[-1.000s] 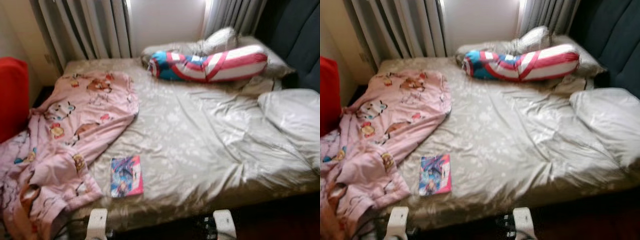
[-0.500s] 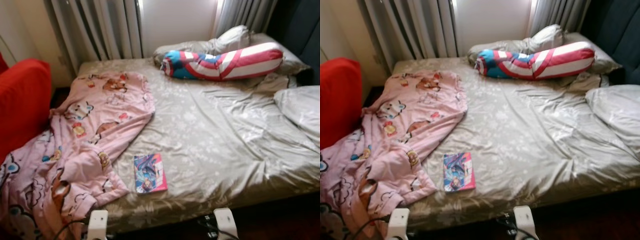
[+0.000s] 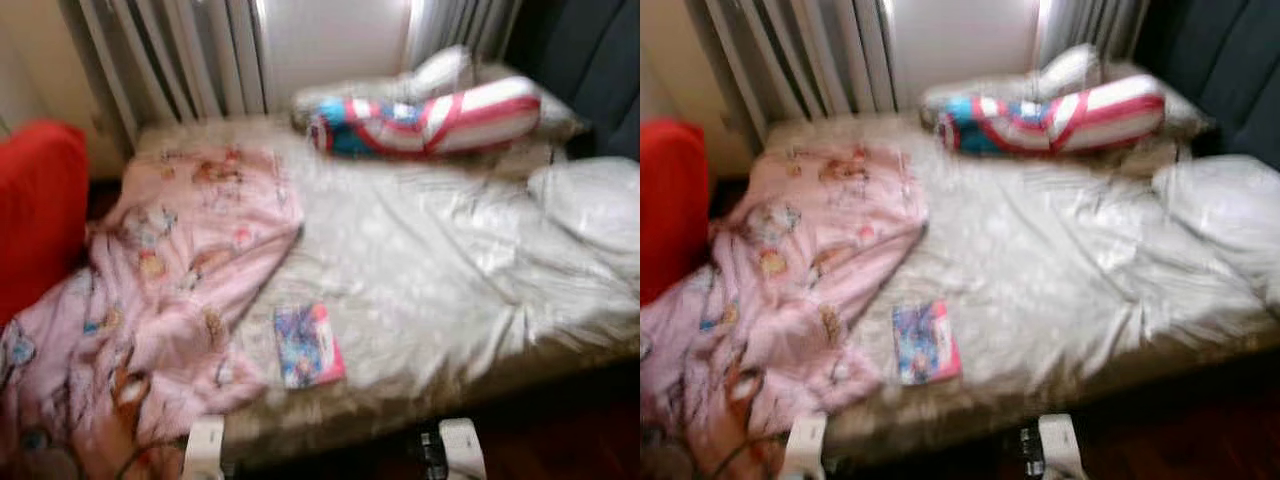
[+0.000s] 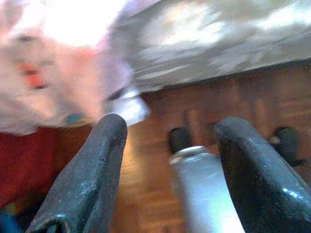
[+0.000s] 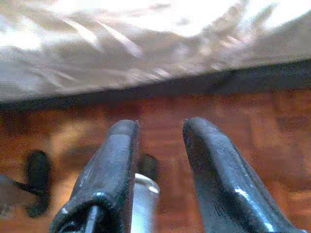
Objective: Clean up the room
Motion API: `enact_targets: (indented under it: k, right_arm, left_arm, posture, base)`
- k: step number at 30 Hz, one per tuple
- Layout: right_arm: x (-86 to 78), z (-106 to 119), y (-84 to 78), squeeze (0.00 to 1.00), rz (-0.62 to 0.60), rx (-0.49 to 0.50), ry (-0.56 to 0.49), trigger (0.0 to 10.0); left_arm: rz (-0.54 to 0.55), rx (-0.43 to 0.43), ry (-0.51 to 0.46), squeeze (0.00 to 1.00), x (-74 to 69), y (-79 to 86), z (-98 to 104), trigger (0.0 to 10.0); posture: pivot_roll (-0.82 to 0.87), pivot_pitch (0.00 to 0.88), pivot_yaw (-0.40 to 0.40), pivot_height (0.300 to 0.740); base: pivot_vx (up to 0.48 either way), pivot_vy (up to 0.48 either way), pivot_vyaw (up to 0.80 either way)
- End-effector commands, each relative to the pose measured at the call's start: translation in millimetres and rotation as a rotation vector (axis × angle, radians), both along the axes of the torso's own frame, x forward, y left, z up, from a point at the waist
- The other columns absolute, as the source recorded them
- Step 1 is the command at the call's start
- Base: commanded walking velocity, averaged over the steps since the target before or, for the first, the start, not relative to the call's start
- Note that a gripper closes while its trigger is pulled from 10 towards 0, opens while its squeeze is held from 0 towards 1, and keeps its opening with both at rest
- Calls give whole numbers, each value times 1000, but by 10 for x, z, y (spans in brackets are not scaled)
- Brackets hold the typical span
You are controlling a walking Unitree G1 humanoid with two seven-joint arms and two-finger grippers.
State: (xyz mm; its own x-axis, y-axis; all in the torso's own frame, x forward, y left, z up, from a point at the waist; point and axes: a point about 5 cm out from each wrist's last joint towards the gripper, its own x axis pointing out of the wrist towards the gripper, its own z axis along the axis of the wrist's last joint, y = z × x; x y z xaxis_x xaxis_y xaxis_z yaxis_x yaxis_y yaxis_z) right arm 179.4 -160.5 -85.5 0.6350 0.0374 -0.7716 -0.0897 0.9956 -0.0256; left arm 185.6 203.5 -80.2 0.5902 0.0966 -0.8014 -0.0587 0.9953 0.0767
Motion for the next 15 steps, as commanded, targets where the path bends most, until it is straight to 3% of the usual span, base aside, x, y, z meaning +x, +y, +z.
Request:
enact_targets:
  k: [1, 10, 15]
  right_arm:
    - [-41, -16, -62, 0, -15, -8, 13, 10000]
    - [-47, -20, -65, 0, -14, -9, 18, 10000]
    - [-51, -22, -64, 0, -14, -9, 20, 10000]
  left_arm:
    - [-2, -9, 2, 0, 11, -40, -2, 10000]
    - [-3, -9, 1, 0, 8, -42, -4, 10000]
    - [-4, -8, -2, 0, 9, -39, -2, 10000]
  posture:
    - [-128, 0, -10, 740]
    - [-127, 0, -10, 740]
    - [-127, 0, -10, 740]
  base:
    - [0, 304, 0]
    - [0, 300, 0]
    - [0, 0, 0]
